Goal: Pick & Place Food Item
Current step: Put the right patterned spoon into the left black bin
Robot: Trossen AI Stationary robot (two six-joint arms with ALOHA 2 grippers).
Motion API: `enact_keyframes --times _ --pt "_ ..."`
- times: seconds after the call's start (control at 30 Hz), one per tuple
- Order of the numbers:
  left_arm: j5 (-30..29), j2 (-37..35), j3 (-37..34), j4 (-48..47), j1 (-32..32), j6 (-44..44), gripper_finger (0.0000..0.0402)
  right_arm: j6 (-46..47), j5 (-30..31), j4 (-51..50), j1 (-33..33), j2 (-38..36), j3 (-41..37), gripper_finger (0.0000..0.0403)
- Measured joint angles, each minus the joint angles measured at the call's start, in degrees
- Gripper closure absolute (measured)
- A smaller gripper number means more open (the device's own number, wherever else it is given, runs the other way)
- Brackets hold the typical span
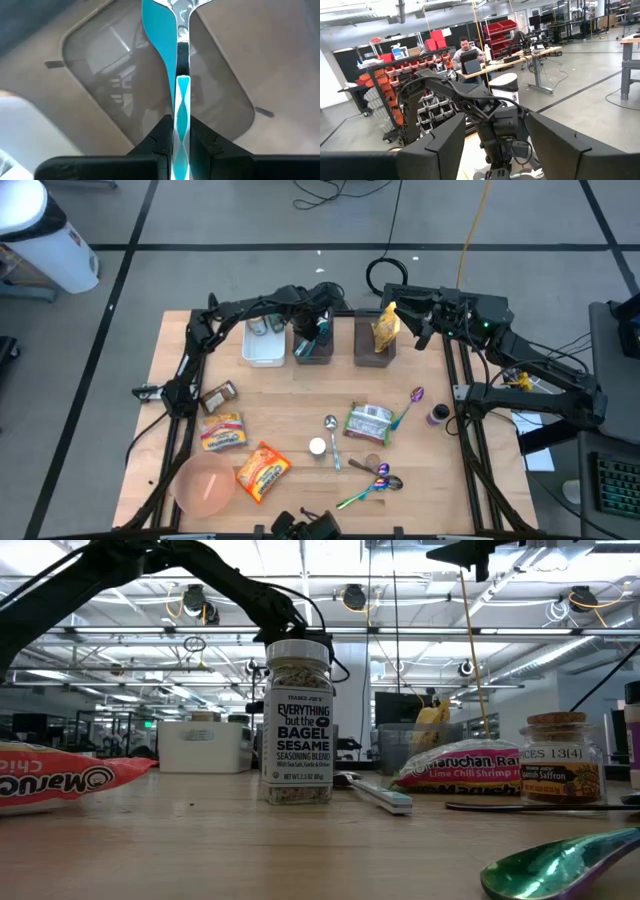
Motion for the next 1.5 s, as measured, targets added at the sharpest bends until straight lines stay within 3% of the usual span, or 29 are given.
enact_keyframes --times 0.57,1.2,1.5 --pt "3.27 4.48 -0.04 -0.55 -0.25 -0.41 0.0368 -0.28 0.15 -0.56 0.0 0.02 0.0 0.0195" --pt "3.78 4.65 -0.04 -0.03 -0.12 -0.59 0.0363 -1.18 1.46 -1.06 -0.03 0.02 0.0 0.0195" --pt "4.07 4.65 -0.04 0.94 -0.12 -1.94 0.033 -1.18 1.44 -1.19 -0.03 0.02 0.0 0.0195"
